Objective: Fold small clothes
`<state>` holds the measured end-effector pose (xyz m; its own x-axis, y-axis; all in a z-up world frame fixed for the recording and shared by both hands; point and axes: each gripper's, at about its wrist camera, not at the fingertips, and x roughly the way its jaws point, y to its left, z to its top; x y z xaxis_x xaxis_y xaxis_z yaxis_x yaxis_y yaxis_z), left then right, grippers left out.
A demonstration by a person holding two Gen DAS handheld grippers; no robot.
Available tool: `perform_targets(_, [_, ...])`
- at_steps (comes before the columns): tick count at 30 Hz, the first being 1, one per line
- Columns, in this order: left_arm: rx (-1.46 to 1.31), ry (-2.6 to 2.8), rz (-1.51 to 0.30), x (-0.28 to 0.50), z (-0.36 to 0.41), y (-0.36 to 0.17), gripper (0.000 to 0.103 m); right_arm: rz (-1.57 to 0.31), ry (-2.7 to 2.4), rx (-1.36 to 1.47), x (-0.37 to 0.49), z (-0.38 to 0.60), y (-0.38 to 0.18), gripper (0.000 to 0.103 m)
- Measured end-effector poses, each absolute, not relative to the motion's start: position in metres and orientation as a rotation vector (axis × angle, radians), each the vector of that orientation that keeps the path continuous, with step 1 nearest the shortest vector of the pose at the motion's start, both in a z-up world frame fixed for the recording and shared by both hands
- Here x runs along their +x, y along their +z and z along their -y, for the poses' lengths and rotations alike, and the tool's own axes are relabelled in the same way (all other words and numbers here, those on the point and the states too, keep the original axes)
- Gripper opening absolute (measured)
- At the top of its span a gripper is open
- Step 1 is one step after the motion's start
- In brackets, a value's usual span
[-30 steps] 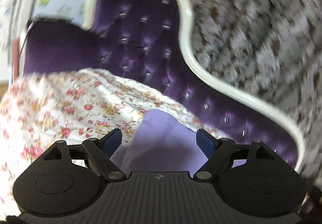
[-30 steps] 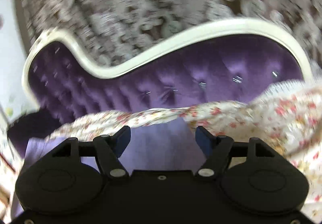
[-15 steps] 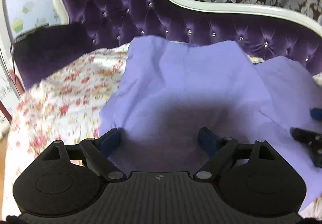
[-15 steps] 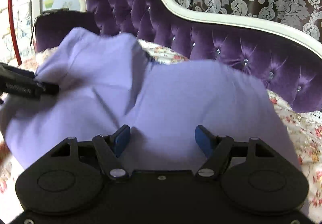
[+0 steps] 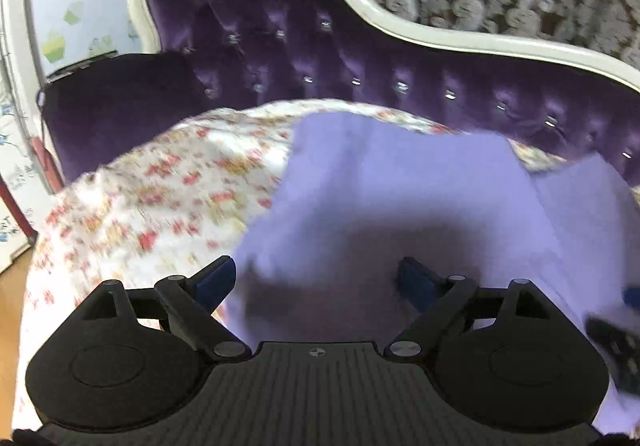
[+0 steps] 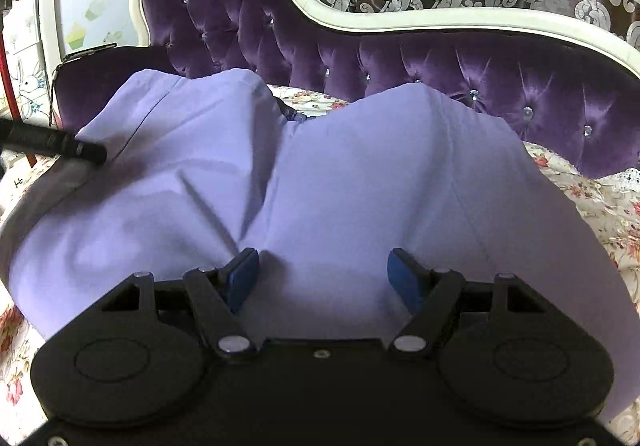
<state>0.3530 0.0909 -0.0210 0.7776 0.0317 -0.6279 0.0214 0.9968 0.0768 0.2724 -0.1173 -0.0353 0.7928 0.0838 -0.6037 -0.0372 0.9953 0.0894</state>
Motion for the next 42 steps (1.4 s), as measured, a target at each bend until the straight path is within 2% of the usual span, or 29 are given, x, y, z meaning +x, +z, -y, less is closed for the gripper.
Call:
perform_targets(4, [0.107,0.072,-0.752,0.384,-0.101,-0.03,0.091,-0.649,0.069,0.087,0.271,0.118,-0.035,0.074])
perform_targets(5, [0.101,0.075,-0.772,0.388,-0.105,-0.034,0.095,-0.649,0.072,0.093,0.271,0.119,-0.035,0.074])
perform_targets(9, [-0.059,0.055,-0.819,0.391,-0.13,-0.044,0.098,-0.664,0.079,0.1,0.277,0.123,-0.02,0.075])
perform_targets(12, [-0.11,0.047,-0.823,0.389,-0.138,-0.052,0.099,-0.608,0.081,0.083,0.285,0.116,-0.002,0.075])
perform_targets(16, [-0.17,0.043,-0.82,0.389,-0.145,-0.057,0.101,-0.596,0.107,0.022,0.32,0.093,0.014,0.081])
perform_targets(21, [-0.179,0.04,-0.805,0.388,-0.146,-0.059,0.102,-0.722,0.092,-0.018,0.372,0.067,-0.013,0.081])
perform_targets(26, [-0.178,0.048,-0.783,0.384,-0.145,-0.061,0.103,-0.828,0.073,-0.011,0.389,0.068,-0.032,0.094])
perform_targets(30, [-0.186,0.055,-0.77,0.381,-0.145,-0.063,0.103,-0.832,0.075,0.033,0.388,0.077,-0.039,0.098])
perform_targets(42, [-0.17,0.088,-0.733,0.375,-0.14,-0.067,0.103,-0.796,0.094,0.112,0.385,0.087,-0.042,0.099])
